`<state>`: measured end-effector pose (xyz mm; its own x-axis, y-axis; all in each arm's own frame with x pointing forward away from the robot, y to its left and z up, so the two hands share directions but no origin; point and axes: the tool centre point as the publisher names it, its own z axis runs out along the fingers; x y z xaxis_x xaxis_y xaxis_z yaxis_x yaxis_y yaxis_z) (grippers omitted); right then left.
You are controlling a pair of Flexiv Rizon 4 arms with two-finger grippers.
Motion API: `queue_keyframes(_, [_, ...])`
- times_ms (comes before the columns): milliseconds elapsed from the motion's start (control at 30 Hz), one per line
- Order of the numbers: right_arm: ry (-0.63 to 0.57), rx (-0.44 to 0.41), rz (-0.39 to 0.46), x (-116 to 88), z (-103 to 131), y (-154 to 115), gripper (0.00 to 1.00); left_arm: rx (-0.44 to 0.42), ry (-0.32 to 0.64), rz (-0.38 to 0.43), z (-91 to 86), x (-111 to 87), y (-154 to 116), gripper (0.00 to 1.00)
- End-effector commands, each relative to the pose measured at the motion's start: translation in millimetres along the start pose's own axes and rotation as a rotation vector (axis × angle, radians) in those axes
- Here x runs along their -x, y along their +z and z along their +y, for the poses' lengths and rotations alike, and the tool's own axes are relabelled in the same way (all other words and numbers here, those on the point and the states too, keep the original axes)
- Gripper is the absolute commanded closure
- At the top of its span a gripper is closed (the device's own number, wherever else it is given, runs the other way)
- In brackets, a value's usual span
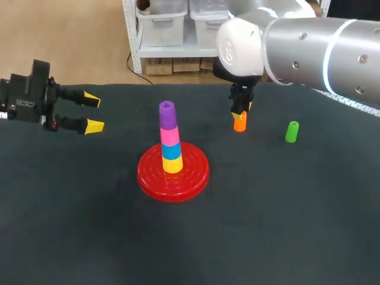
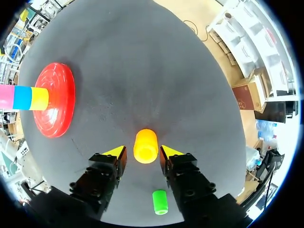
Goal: Pick up and stack the cylinders on the red base in this order: pink,purple,orange,green
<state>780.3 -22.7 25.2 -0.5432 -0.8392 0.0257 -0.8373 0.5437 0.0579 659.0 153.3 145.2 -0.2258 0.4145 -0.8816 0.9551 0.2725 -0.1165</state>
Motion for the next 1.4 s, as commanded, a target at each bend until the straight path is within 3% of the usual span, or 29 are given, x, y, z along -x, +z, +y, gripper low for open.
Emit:
queue_keyframes(33, [0.004, -0.006, -0.009, -3, 3, 1, 0.74, -0.003, 0.003, -0.003, 1.4, -1.4, 0, 0.00])
queue_keyframes(67, [0.008, -0.006, -0.011, -4, 3, 2, 0.90, -0.003, 0.003, -0.003, 1.4, -1.4, 0, 0.00])
queue_keyframes(100, [0.010, -0.005, -0.012, -4, 3, 2, 1.00, -0.003, 0.003, -0.003, 1.4, -1.4, 0, 0.00])
queue_keyframes(300, [0.008, -0.039, -0.042, -9, 6, -15, 1.00, -0.003, 0.003, -0.003, 1.4, -1.4, 0, 0.00])
queue_keyframes(500, [-0.145, -0.076, -0.116, 0, 26, -92, 1.00, -0.003, 0.003, -0.003, 1.4, -1.4, 0, 0.00])
queue_keyframes(667, [-0.370, -0.089, -0.171, 13, 68, -167, 1.00, -0.003, 0.003, -0.003, 1.4, -1.4, 0, 0.00])
queue_keyframes(867, [-0.639, -0.056, -0.169, 29, 127, -217, 1.00, -0.003, 0.003, -0.003, 1.4, -1.4, 0, 0.00])
queue_keyframes(1100, [-0.856, 0.001, -0.100, 39, 172, -237, 1.00, -0.003, 0.003, -0.003, 1.4, -1.4, 0, 0.00])
queue_keyframes(1400, [-0.942, 0.007, -0.016, 42, 200, -218, 1.00, -0.003, 0.003, -0.003, 1.4, -1.4, 0, 0.00])
